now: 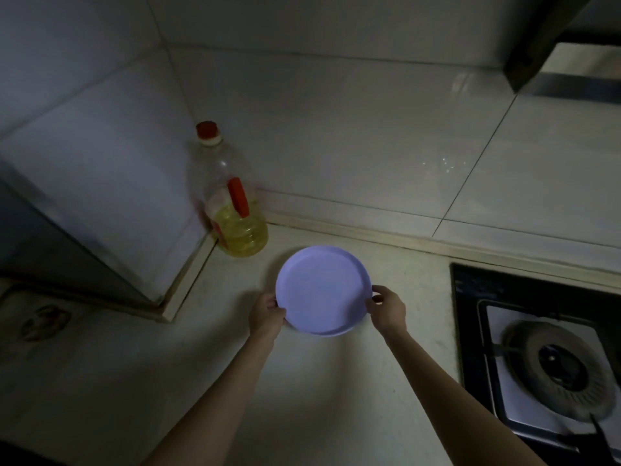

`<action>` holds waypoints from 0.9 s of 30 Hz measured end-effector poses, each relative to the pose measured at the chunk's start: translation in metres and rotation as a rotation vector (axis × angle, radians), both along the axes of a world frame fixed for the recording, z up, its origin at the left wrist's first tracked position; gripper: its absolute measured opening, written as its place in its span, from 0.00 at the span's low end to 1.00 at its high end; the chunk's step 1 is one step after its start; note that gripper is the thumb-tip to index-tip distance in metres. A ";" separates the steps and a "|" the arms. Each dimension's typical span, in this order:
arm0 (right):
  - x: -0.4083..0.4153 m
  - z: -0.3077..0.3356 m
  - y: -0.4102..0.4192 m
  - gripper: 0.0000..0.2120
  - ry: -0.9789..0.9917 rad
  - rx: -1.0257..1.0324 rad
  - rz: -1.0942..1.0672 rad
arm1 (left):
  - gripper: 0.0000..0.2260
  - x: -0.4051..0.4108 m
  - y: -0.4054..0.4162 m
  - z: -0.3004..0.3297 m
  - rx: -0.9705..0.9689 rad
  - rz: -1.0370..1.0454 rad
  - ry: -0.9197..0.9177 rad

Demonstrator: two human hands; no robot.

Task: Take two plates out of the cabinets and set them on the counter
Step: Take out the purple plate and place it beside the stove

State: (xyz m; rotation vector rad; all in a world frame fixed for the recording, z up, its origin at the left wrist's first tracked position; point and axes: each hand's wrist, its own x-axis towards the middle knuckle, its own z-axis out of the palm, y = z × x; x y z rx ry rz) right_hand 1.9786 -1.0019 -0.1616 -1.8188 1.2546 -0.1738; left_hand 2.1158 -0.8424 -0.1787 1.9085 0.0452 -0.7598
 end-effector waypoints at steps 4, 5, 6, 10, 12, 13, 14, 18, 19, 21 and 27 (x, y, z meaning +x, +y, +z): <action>0.018 -0.009 -0.013 0.18 0.012 0.004 -0.040 | 0.09 0.024 -0.020 -0.009 0.040 -0.035 -0.078; 0.022 -0.011 -0.016 0.17 0.018 0.001 -0.044 | 0.10 0.030 -0.024 -0.013 0.045 -0.038 -0.092; 0.025 -0.014 -0.019 0.17 0.025 -0.003 -0.048 | 0.10 0.035 -0.029 -0.016 0.051 -0.049 -0.106; 0.039 -0.021 -0.030 0.17 0.038 -0.023 -0.069 | 0.10 0.051 -0.044 -0.024 0.086 -0.108 -0.145; 0.047 -0.024 -0.034 0.17 0.036 -0.039 -0.071 | 0.11 0.057 -0.050 -0.026 0.095 -0.129 -0.158; 0.050 -0.026 -0.036 0.17 0.035 -0.044 -0.071 | 0.11 0.060 -0.052 -0.027 0.094 -0.135 -0.158; 0.053 -0.028 -0.038 0.16 0.035 -0.047 -0.071 | 0.11 0.063 -0.055 -0.028 0.095 -0.136 -0.160; 0.059 -0.039 -0.040 0.15 0.054 -0.056 -0.050 | 0.11 0.070 -0.058 -0.032 0.145 -0.183 -0.196; 0.060 -0.042 -0.040 0.14 0.064 -0.061 -0.041 | 0.10 0.072 -0.058 -0.034 0.145 -0.190 -0.202; 0.061 -0.047 -0.038 0.14 0.074 -0.063 -0.042 | 0.11 0.073 -0.056 -0.038 0.136 -0.193 -0.213; 0.063 -0.052 -0.036 0.13 0.066 -0.076 -0.066 | 0.12 0.073 -0.054 -0.040 0.124 -0.199 -0.216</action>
